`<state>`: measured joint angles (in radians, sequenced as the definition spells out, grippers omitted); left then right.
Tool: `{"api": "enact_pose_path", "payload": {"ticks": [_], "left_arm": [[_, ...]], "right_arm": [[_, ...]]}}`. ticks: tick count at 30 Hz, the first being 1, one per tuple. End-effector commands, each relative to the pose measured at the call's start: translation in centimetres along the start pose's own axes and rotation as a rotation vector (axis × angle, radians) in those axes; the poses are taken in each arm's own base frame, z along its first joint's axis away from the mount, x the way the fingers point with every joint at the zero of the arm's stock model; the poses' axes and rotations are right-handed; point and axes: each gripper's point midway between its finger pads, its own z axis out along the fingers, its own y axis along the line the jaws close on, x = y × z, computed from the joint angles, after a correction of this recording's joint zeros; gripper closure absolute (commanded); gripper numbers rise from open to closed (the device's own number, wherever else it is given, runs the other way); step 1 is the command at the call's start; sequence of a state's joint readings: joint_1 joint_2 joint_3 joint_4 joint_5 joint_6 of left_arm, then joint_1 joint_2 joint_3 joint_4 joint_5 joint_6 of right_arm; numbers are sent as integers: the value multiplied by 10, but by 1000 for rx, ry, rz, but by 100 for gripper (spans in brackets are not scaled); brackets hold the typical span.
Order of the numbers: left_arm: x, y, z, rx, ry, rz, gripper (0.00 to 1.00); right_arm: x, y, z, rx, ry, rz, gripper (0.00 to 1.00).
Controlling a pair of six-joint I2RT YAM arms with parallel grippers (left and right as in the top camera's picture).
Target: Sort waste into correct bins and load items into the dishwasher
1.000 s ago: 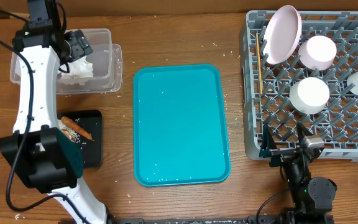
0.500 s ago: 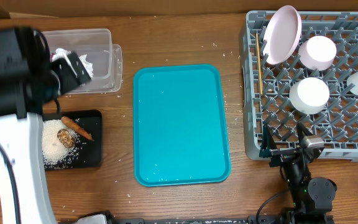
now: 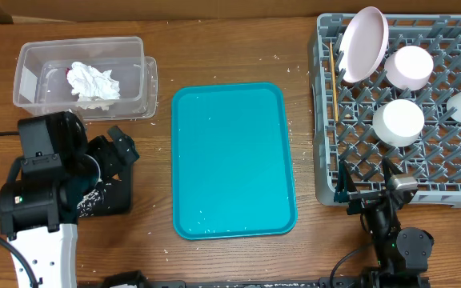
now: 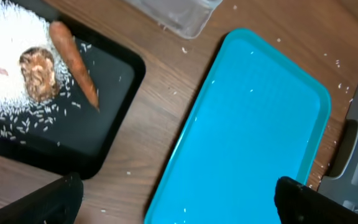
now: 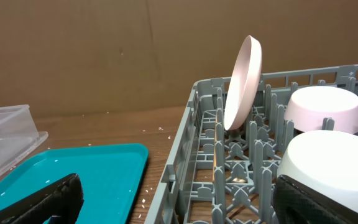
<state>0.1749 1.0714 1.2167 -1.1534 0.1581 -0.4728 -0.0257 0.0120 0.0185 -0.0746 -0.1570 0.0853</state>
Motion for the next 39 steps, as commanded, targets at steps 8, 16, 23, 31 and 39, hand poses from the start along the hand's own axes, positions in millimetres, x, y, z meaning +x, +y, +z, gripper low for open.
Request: {"api": "enact_pose_path", "payload": {"ticks": [8, 16, 23, 31, 39], "left_arm": [[15, 13, 18, -71, 113, 4, 0], [33, 2, 28, -20, 154, 118, 0], [45, -29, 47, 160, -78, 601, 0], [46, -40, 46, 340, -587, 737, 0], [63, -26, 60, 388, -750, 739, 0]], "right_arm": [[2, -1, 0, 0, -4, -5, 0], [2, -1, 0, 0, -4, -5, 0], [2, -1, 0, 0, -4, -5, 0], [2, -1, 0, 0, -4, -5, 0], [2, -1, 0, 0, -4, -5, 0]]}}
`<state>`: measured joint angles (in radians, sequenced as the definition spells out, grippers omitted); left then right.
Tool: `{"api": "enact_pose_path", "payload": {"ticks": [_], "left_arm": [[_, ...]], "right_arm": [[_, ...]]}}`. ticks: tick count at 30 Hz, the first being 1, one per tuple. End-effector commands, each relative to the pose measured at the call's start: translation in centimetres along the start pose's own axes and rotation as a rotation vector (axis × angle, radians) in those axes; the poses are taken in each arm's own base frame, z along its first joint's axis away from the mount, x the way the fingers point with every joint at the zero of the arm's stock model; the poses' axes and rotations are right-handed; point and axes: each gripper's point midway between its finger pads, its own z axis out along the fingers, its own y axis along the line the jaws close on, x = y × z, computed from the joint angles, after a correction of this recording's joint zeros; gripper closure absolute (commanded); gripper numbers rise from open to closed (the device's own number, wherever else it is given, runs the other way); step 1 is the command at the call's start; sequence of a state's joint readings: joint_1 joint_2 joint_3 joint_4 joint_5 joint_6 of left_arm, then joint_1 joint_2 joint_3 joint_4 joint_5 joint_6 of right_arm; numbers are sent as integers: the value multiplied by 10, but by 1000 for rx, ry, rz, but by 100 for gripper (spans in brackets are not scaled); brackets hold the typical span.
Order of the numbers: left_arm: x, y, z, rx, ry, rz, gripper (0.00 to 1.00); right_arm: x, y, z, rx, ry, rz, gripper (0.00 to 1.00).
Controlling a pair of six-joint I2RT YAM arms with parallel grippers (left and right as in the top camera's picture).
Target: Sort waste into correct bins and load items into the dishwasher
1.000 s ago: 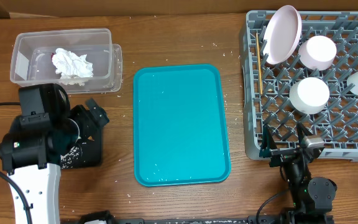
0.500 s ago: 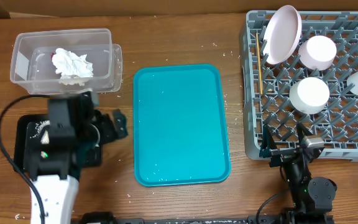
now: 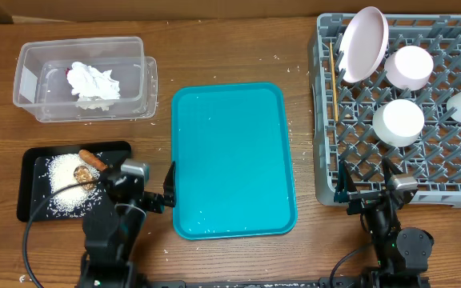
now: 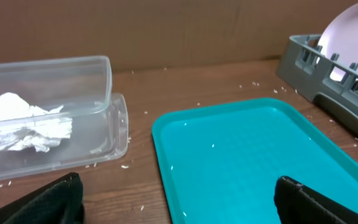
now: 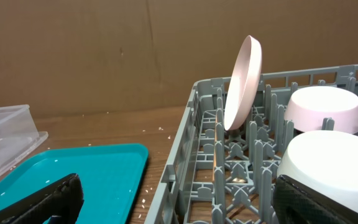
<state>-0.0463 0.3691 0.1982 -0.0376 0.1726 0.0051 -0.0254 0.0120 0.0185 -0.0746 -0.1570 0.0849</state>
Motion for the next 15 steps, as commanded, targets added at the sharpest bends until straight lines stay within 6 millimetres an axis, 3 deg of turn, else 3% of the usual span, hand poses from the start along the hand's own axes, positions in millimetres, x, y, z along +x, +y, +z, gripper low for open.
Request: {"api": "enact_pose_path", "payload": {"ticks": [1, 7, 15], "left_arm": [[11, -2, -1, 4, -51, 35, 0], [14, 7, -5, -51, -146, 48, 0], [25, 14, -15, -101, -119, 41, 0]], "right_arm": [[2, -1, 0, 1, -4, -4, 0], [2, -1, 0, 1, -4, -4, 0], [2, -1, 0, 1, -4, -4, 0]]}}
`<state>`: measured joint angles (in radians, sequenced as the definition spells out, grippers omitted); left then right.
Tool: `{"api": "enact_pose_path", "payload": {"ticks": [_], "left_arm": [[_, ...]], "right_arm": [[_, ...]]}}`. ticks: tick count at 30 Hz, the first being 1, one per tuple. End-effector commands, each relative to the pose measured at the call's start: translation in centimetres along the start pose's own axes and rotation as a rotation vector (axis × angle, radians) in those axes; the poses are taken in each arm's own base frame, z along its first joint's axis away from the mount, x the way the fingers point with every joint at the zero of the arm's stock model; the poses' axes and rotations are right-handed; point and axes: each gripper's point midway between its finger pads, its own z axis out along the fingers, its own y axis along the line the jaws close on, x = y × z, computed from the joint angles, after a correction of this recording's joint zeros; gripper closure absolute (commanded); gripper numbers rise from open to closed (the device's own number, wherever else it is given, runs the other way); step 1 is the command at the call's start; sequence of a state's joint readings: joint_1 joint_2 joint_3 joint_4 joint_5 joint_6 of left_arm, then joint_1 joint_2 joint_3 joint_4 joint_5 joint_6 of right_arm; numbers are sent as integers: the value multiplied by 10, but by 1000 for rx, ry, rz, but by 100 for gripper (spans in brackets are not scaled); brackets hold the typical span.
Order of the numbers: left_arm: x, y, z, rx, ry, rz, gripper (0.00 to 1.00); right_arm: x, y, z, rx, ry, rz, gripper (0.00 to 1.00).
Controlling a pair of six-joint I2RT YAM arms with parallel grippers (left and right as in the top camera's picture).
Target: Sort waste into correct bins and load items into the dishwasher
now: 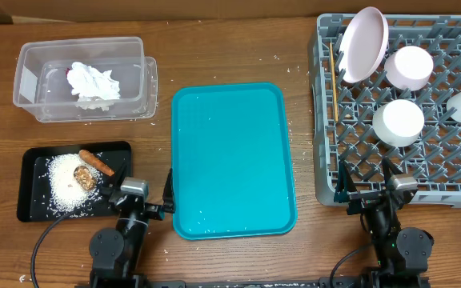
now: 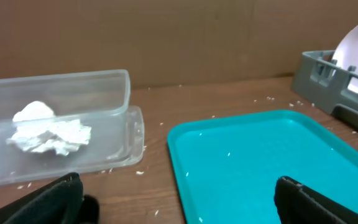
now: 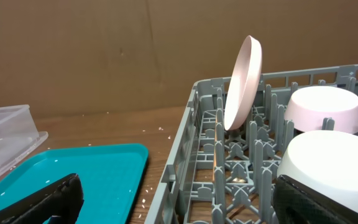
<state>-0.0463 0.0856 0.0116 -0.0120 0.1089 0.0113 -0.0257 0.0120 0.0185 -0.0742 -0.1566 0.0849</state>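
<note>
The teal tray (image 1: 232,160) lies bare in the middle of the table. A clear bin (image 1: 30,76) at the back left holds crumpled white paper (image 1: 94,82). The black tray (image 1: 34,192) at the front left carries rice, a carrot (image 1: 97,162) and a brown lump. At the right, the grey dish rack (image 1: 324,120) holds a pink plate (image 1: 364,44), white cups (image 1: 398,120) and a chopstick (image 1: 332,80). My left gripper (image 1: 141,194) stands open and empty between the black tray and the teal tray. My right gripper (image 1: 366,186) stands open and empty at the rack's front edge.
Loose rice grains dot the wood around the bin and the trays. In the left wrist view the bin (image 2: 104,106) is ahead on the left and the teal tray (image 2: 272,155) ahead on the right. A cardboard wall stands behind the table.
My left arm has sunk a little nearer the table's front edge, still open and level. The right arm, tray, bins and rack are unchanged.
My left arm first hung over the black tray, looking down on rice, carrot and lump. Then it was back near the front edge, looking level across the table, and now it is lower still. The right arm stayed parked, open.
</note>
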Motion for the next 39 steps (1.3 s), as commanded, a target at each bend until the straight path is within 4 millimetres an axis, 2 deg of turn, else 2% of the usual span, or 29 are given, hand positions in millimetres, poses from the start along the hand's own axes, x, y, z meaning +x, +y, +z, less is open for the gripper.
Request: {"api": "enact_pose_path", "payload": {"ticks": [1, 8, 39], "left_arm": [[-1, 7, -5, -45, -18, 21, 0], [1, 17, -5, -100, -8, 19, 0], [1, 17, -5, -99, -8, 19, 0]], "right_arm": [[2, -1, 0, 0, -4, -4, 0], [2, -1, 0, 0, -4, -4, 0], [2, -1, 0, 0, -4, -4, 0]]}}
